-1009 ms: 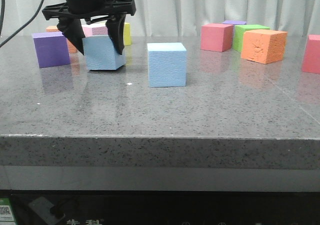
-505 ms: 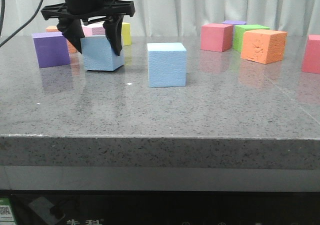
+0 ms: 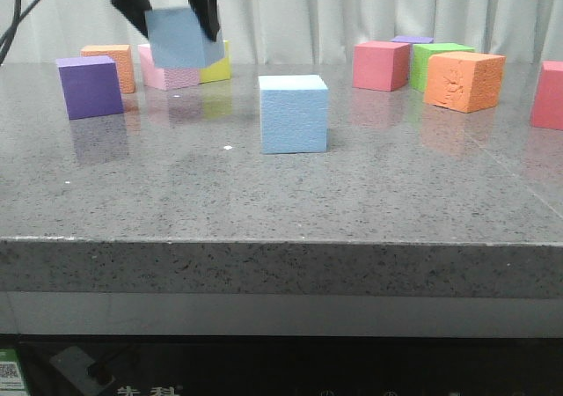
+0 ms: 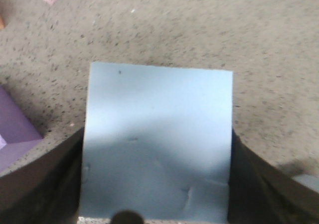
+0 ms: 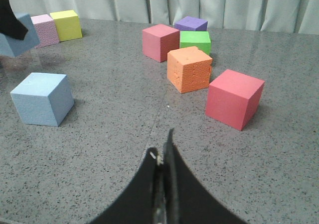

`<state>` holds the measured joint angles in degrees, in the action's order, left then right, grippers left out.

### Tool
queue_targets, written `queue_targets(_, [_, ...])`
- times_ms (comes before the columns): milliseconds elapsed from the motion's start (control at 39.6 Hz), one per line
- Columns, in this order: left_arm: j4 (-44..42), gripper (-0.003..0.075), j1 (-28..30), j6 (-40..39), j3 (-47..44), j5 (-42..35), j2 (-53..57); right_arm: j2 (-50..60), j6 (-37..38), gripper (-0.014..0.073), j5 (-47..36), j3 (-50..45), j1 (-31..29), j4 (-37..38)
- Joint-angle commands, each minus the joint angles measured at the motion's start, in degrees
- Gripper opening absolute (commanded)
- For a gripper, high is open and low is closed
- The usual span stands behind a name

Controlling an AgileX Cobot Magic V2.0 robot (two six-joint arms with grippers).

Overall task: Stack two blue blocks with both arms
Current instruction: 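Lift the blue cube with the left gripper over the placed blue cube, then lower the held cube onto the placed blue cube and open the left gripper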

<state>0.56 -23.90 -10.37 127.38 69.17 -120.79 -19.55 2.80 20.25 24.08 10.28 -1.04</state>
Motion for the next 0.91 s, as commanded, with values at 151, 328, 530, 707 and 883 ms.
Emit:
queue_targets(151, [0.92, 0.0442, -6.41, 1.7, 2.76, 0.35, 3.66, -0.4, -0.39, -0.0069, -4.63, 1.44, -0.37, 0.25])
queue_targets(328, [1.04, 0.0442, -9.83, 1.7, 2.76, 3.28, 3.66, -0.4, -0.39, -0.0069, -4.63, 1.44, -0.37, 0.25])
queue_targets(530, [1.32, 0.0442, -11.99, 1.7, 2.76, 4.41, 3.66, -0.4, -0.39, -0.0069, -4.63, 1.44, -0.37, 0.25])
queue_targets(707, [5.16, 0.0442, -12.79, 1.7, 2.76, 4.41, 3.66, -0.4, -0.39, -0.0069, -4.63, 1.44, -0.37, 0.25])
queue_targets(883, [6.34, 0.0442, -12.9, 1.7, 2.76, 4.41, 3.66, -0.4, -0.39, -0.0069, -4.63, 1.44, -0.37, 0.25])
